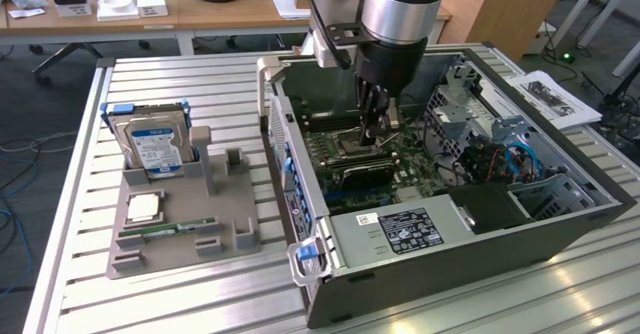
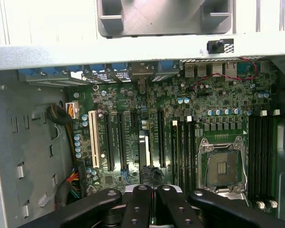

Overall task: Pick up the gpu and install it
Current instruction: 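Press down on the gpu until it lock into place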

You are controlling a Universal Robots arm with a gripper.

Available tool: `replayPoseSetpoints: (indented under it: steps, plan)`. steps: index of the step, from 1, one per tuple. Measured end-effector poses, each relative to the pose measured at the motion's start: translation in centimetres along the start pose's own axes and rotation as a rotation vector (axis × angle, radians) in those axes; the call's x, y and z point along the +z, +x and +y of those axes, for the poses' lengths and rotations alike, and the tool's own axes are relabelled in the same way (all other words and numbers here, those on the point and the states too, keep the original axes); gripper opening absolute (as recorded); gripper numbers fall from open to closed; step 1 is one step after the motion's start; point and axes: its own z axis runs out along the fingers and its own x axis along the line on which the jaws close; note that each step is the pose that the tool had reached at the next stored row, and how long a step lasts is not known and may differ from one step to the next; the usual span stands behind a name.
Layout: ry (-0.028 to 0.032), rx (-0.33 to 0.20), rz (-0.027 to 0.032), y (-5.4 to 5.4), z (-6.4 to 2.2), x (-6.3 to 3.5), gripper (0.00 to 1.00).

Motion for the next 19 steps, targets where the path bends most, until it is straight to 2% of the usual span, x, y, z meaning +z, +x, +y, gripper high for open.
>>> replayPoseSetpoints:
  steps: [4,19]
  plan:
    - [0.0,0.0,0.0,0.0,0.0,0.06,0.11]
    - [0.0,0.0,0.0,0.1,0.11,2.68,0.11]
